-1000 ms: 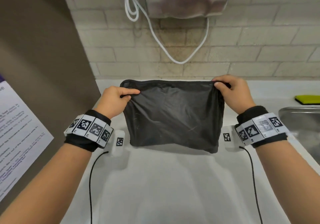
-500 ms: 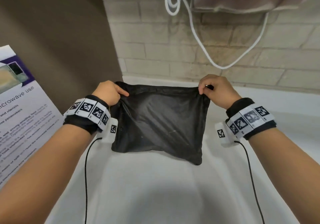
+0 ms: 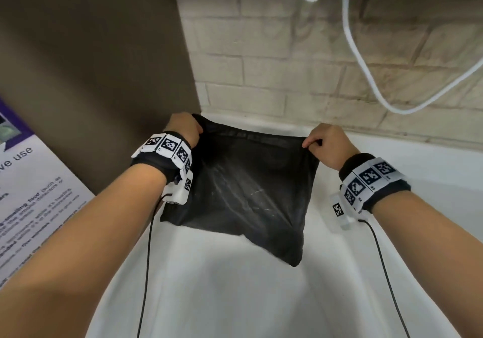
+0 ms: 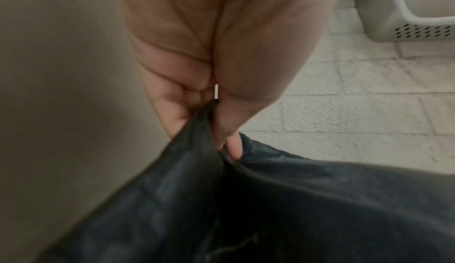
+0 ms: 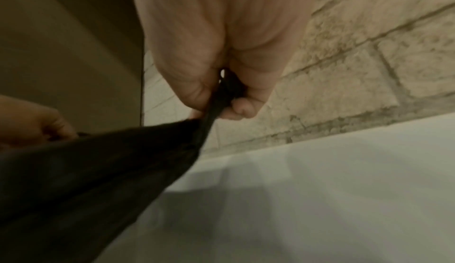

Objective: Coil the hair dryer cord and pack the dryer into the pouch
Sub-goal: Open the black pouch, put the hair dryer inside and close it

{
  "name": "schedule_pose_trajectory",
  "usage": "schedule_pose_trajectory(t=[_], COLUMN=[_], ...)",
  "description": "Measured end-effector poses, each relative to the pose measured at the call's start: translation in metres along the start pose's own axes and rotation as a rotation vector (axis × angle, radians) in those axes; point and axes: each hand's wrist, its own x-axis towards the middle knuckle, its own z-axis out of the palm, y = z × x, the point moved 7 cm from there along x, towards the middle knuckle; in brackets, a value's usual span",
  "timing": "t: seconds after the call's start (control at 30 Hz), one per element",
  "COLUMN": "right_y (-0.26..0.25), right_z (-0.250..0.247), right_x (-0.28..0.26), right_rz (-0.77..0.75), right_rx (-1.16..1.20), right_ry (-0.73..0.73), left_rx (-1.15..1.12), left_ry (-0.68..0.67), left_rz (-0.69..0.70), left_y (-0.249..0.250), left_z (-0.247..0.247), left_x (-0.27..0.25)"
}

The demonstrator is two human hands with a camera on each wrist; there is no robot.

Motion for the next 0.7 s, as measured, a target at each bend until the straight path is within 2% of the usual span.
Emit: schedule_pose_trajectory(t=[0.17, 0.3, 0.47, 0.57, 0.63, 0.7], right_y=[0.027, 0.038, 0.044, 0.046, 0.036, 0.025], right_z=[0.042, 0.058, 0.065, 0.064, 0.065, 0.074], right_x=[0.01, 0.01, 0.003, -0.005, -0.01, -0.018], right_rz=[0.057, 0.095, 0.166, 0.245, 0.182, 0.103], right_rx=[-0.19, -0.396, -0.663, -0.676, -0.646, -0.527], right_ry=[-0.189, -0.27, -0.34, -0.359, -0.35, -0.427], left_rx=[0.016, 0.018, 0.058, 0.043, 0.055, 0.099], left_ry=[-0.046, -0.097, -0.086, -0.096, -0.121, -0.153], left_rz=[0.014, 0.019, 0.047, 0.047, 0.055, 0.116], left_y=[0.002, 0.008, 0.011, 0.009, 0.011, 0.019], left_z=[0.015, 0.026, 0.033, 0.041, 0.046, 0.051], left_x=[0.02, 0.031, 0.039, 0.031, 0.019, 0.001])
